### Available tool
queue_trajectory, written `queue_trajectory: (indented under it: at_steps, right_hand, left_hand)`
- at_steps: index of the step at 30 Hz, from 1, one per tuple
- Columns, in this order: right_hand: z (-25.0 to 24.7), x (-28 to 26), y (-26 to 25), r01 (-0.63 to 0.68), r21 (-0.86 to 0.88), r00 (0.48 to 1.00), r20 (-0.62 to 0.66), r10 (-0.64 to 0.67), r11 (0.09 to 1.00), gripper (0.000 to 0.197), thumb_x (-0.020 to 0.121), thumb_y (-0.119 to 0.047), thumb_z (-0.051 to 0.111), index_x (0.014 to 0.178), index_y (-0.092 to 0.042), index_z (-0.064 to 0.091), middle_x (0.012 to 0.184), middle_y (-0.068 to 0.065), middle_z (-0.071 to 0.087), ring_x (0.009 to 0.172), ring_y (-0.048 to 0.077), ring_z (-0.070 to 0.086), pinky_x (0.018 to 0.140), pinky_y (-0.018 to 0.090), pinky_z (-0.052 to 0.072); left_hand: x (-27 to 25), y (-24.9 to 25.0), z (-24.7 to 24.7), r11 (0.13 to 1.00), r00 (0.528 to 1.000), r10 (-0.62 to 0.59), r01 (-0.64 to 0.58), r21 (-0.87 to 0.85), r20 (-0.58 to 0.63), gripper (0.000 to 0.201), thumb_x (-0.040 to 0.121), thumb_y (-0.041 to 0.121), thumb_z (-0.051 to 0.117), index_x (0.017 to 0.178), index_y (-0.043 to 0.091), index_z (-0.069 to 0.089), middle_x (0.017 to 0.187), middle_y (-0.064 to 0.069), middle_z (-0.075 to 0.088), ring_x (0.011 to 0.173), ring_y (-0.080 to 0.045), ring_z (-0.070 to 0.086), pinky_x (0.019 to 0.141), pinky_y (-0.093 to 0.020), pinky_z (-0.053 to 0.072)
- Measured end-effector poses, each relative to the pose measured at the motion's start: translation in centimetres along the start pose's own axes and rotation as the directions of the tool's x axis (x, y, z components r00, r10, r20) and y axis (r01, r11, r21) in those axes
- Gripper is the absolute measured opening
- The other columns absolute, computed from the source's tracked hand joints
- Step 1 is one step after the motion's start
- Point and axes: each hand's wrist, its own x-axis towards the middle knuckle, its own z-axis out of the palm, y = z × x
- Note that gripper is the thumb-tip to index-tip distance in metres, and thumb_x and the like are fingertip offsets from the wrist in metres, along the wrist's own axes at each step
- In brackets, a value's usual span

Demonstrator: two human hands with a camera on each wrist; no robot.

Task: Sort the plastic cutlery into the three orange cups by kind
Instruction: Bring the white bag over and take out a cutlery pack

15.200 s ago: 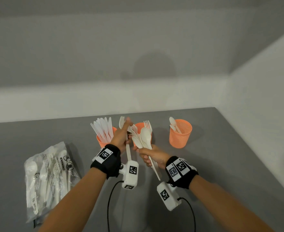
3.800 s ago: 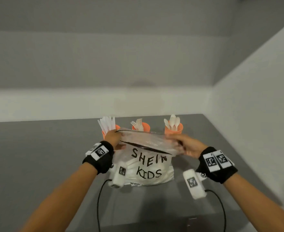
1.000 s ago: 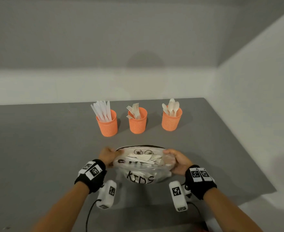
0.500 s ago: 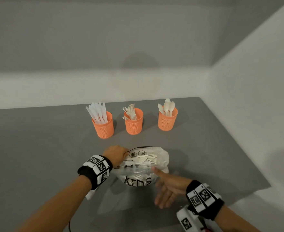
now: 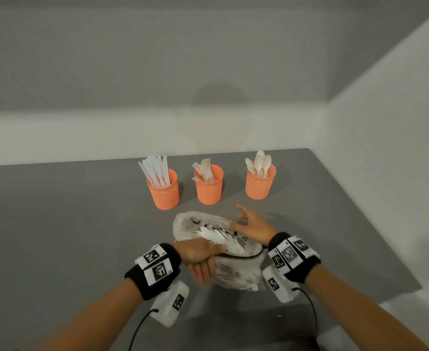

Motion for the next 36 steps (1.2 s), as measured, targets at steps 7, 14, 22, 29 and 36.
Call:
queue_trajectory:
  at_steps: [7,14,22,29,36]
  right_hand:
    - [0.3,-2.6,3.2,0.188,-0.360,0.953,-0.159,-0.259,0.914,0.017,0.086,-0.012,0.057,0.086,-0.020,0.041,0.084,0.006,0.059,0.077,0.023,0.055,0.074,0.037,0.045]
    - [1.6,-1.7,4.0,0.057,-0.476,0.997,-0.013,-0.072,0.878,0.035,0.084,0.001,0.045,0.108,-0.015,0.065,0.120,0.006,0.064,0.110,0.025,0.058,0.092,0.028,0.043]
    - [-1.9,0.3,1.2,0.111,-0.455,0.978,-0.107,-0.178,0.884,0.062,0.083,0.011,0.038,0.133,-0.022,0.051,0.138,0.005,0.053,0.126,0.025,0.050,0.103,0.033,0.040]
    - [-1.5,0.4,2.5,0.065,-0.707,0.998,0.053,-0.038,0.704,0.067,0.084,-0.014,0.055,0.144,-0.033,0.031,0.144,0.014,0.035,0.131,0.031,0.036,0.108,0.041,0.029]
    - [-0.6,-1.4,3.6,0.060,-0.467,0.900,-0.358,-0.250,0.882,0.024,0.083,-0.016,0.061,0.106,-0.013,0.058,0.126,0.013,0.043,0.117,0.027,0.044,0.092,0.030,0.040]
  left_hand:
    - [1.2,-1.1,-6.1,0.848,0.638,0.459,-0.106,0.520,-0.619,0.018,0.078,0.031,0.064,0.087,0.016,0.064,0.106,-0.004,0.052,0.101,-0.021,0.047,0.090,-0.039,0.042]
    - [2.9,-2.7,-5.0,0.873,0.839,0.318,-0.078,0.481,-0.441,0.027,0.074,-0.002,0.056,0.084,0.022,0.050,0.101,-0.001,0.058,0.102,-0.024,0.057,0.087,-0.030,0.044]
    - [1.7,-2.4,-3.3,0.908,0.699,0.361,-0.112,0.404,-0.618,0.058,0.077,-0.009,0.045,0.132,0.010,0.042,0.135,-0.009,0.049,0.119,-0.029,0.052,0.098,-0.039,0.043]
    - [1.5,-3.6,-2.2,0.905,0.863,0.154,0.072,0.419,-0.481,0.089,0.077,0.016,0.063,0.147,0.023,0.008,0.133,-0.013,0.039,0.115,-0.034,0.052,0.096,-0.040,0.046]
    - [1.1,-4.1,-2.1,0.953,0.776,0.219,-0.039,0.302,-0.591,0.070,0.078,0.013,0.063,0.139,0.023,0.029,0.124,-0.010,0.042,0.103,-0.029,0.055,0.091,-0.032,0.043]
